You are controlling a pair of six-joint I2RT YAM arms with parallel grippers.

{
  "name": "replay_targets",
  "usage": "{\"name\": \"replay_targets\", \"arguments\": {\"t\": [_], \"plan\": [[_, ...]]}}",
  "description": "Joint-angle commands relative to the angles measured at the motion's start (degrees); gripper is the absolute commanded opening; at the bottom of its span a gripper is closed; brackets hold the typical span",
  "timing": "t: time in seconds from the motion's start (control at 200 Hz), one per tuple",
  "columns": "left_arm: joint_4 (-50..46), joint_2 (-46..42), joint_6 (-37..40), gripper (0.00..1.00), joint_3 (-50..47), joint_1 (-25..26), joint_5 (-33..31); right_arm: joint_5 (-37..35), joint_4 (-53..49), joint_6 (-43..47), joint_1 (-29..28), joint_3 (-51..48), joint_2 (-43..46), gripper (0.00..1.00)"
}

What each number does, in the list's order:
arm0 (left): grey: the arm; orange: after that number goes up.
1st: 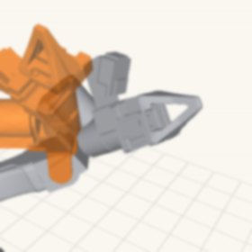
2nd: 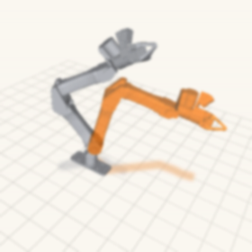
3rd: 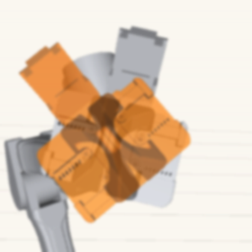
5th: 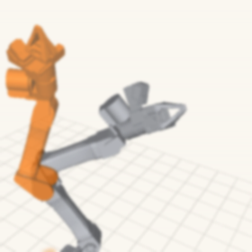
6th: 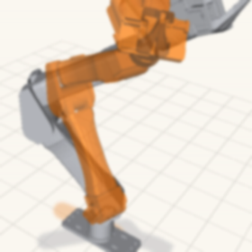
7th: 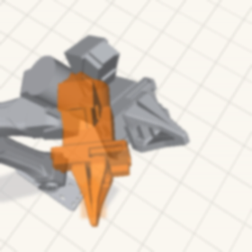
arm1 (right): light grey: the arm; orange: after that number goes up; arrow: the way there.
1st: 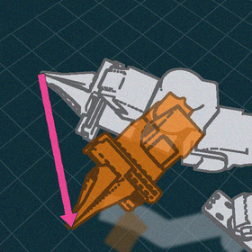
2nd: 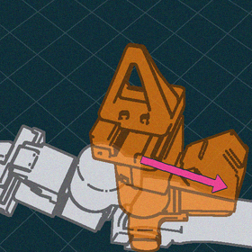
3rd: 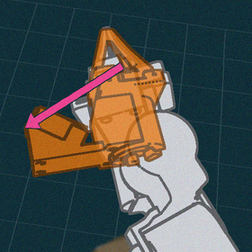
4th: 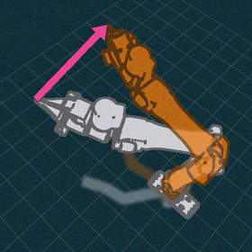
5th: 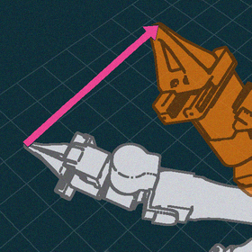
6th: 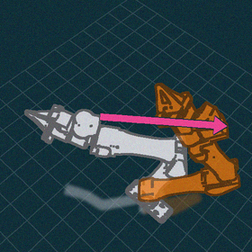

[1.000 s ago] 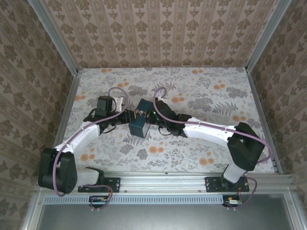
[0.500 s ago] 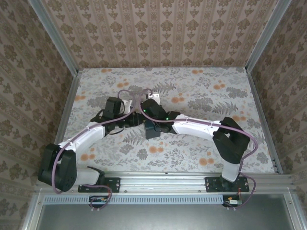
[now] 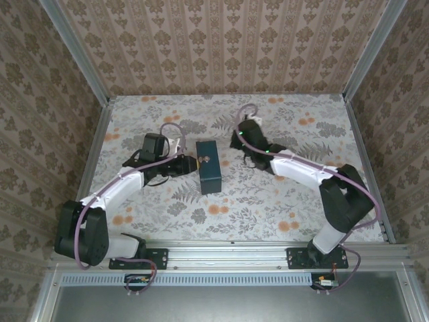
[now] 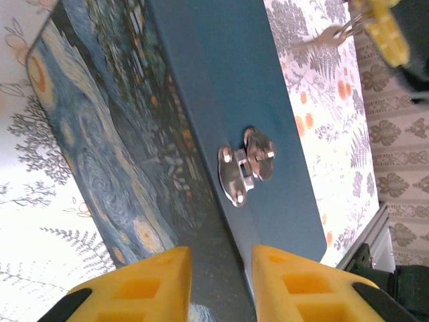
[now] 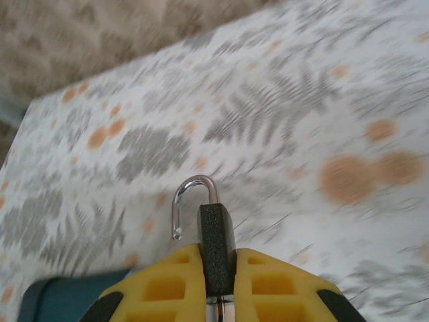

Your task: Unlock a padlock with a key

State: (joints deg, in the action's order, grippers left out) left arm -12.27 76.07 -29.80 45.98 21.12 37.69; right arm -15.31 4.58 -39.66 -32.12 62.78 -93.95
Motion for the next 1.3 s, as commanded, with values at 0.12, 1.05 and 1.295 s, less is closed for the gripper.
{"name": "replay_targets", "arguments": {"t": [0.12, 1.05, 1.295], "plan": [[-3.48, 0.9, 1.57, 0.37, 5.41, -0.58, -0.06, 12.38, 2.88, 0.37, 10.7, -9.17, 1.86, 0.07], [1.57, 3.97, -3.79, 0.37, 3.42, 4.62, -3.58, 42.47, 27.86, -3.12, -1.12, -15.09, -9.69, 0.08], [-0.64, 3.14, -2.76, 0.32, 4.67, 3.17, -6.64, 42.71, 30.82, -6.78, -6.88, -5.66, -19.47, 0.06]]}}
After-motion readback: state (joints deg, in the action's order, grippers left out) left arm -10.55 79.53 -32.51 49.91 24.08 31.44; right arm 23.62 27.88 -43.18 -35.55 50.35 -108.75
